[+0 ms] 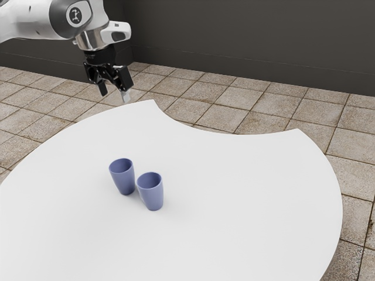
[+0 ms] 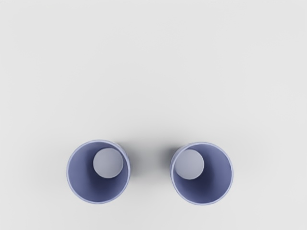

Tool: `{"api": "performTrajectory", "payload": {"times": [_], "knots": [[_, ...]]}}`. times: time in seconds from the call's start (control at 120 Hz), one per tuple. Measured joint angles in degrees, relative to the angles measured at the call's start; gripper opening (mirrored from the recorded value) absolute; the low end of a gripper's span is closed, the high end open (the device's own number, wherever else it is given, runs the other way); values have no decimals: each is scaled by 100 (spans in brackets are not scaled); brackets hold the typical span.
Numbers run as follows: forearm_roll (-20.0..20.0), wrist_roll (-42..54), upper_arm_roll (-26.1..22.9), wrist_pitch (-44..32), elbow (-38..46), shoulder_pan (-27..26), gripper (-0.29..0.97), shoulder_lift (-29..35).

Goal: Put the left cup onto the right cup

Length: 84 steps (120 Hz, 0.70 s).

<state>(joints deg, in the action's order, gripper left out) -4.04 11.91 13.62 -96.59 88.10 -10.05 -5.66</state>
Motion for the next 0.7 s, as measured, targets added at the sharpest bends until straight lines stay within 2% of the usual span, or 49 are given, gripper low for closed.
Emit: {"api": "performTrajectory", "payload": {"times": [0.467, 0.7], "knots": [[0, -10, 0, -29, 27, 0, 68, -3], [-24, -19, 0, -77, 435, 7, 68, 61]]}}
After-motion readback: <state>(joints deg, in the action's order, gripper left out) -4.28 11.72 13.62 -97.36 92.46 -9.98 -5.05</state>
